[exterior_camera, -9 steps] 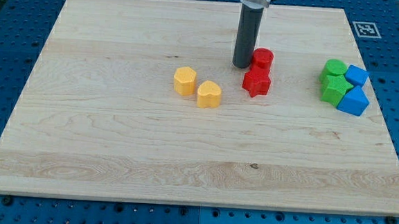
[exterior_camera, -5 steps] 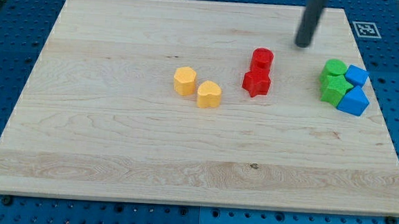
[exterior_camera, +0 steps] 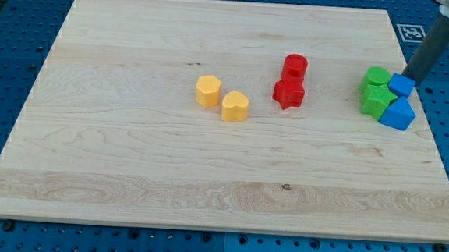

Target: Push the blue cube into the blue triangle

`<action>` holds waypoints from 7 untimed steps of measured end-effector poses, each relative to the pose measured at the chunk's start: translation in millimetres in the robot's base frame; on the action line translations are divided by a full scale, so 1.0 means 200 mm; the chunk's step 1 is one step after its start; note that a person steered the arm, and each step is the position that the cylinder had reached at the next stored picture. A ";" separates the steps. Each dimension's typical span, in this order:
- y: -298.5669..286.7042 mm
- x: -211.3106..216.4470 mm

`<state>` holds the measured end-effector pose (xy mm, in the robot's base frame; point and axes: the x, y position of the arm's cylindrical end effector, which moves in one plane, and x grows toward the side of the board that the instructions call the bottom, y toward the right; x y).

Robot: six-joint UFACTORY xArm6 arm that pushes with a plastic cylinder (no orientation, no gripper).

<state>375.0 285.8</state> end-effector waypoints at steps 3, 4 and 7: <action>-0.05 0.30; -0.07 0.40; -0.21 0.59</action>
